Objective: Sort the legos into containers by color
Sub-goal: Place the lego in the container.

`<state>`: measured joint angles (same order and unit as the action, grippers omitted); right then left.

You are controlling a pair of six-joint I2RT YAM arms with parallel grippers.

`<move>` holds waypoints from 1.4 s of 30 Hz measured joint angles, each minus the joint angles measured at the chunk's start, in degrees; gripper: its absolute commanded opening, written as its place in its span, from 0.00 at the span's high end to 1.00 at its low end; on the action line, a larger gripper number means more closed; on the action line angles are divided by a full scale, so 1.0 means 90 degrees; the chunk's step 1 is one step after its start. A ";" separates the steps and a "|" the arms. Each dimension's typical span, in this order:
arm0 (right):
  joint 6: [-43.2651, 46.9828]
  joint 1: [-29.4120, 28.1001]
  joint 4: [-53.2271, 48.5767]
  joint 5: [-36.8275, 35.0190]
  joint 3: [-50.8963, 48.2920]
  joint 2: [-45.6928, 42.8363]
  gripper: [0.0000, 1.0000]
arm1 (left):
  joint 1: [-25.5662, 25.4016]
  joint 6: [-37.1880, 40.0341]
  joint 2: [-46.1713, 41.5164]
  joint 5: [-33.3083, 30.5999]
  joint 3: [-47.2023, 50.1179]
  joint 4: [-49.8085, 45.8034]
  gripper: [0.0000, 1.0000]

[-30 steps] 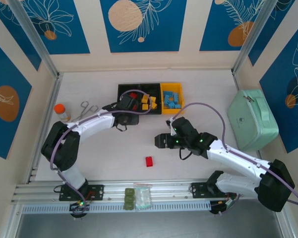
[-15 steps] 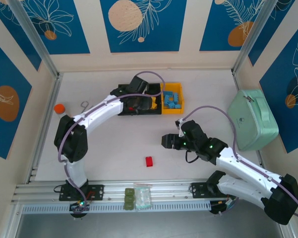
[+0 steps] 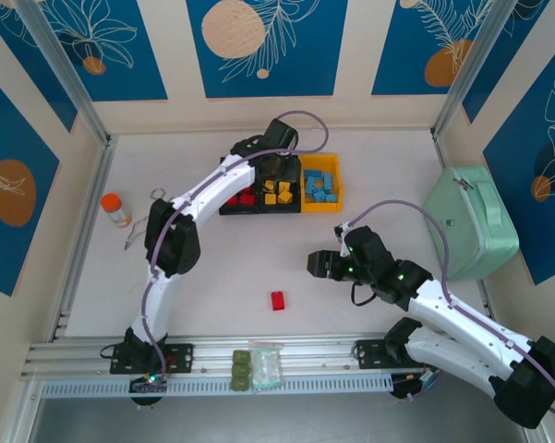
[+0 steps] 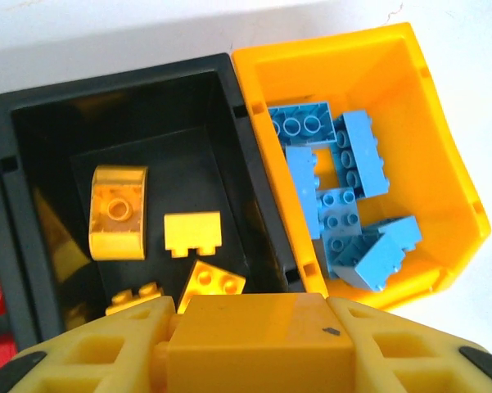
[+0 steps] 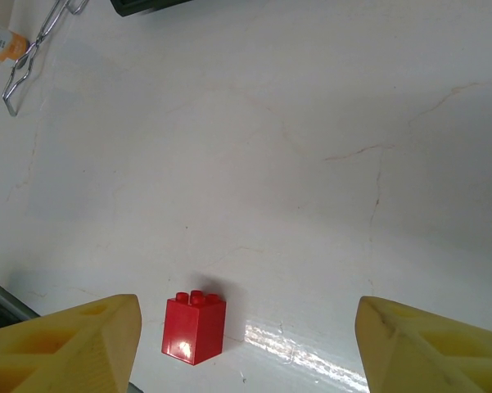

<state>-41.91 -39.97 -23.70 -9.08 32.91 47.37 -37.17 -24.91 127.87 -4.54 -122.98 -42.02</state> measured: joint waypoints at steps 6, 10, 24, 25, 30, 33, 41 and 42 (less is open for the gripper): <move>-0.0019 0.0053 -0.0012 0.0002 -0.0024 -0.0002 0.30 | 0.0182 0.0095 0.0772 -0.0075 -0.1061 -0.0396 0.57; -0.0022 0.0090 -0.0034 0.0002 -0.0090 -0.0002 0.30 | 0.0308 0.0228 0.1241 -0.0236 -0.1639 -0.0551 0.56; -0.0066 0.0226 -0.0141 0.0005 -0.0090 -0.0007 0.30 | 0.0469 0.0493 0.1914 -0.0500 -0.2246 -0.0593 0.48; -0.0066 0.0236 -0.0141 0.0005 -0.0090 -0.0007 0.30 | 0.0476 0.0493 0.1914 -0.0498 -0.2249 -0.0568 0.48; -0.0066 0.0243 -0.0141 0.0007 -0.0090 0.0000 0.30 | 0.0481 0.0493 0.1933 -0.0423 -0.2249 -0.0464 0.47; -0.0066 0.0243 -0.0141 0.0007 -0.0090 0.0000 0.30 | 0.0481 0.0491 0.1943 -0.0372 -0.2249 -0.0464 0.46; -0.0063 0.0243 -0.0141 0.0012 -0.0087 0.0041 0.30 | 0.0425 0.0491 0.1787 -0.0180 -0.2038 -0.0554 0.42; -0.0063 0.0243 -0.0136 0.0024 -0.0085 0.0066 0.29 | 0.0408 0.0491 0.1671 -0.0141 -0.1865 -0.0551 0.42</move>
<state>-42.48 -37.78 -24.93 -8.86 32.14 47.97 -33.50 -20.49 142.91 -5.80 -139.76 -46.98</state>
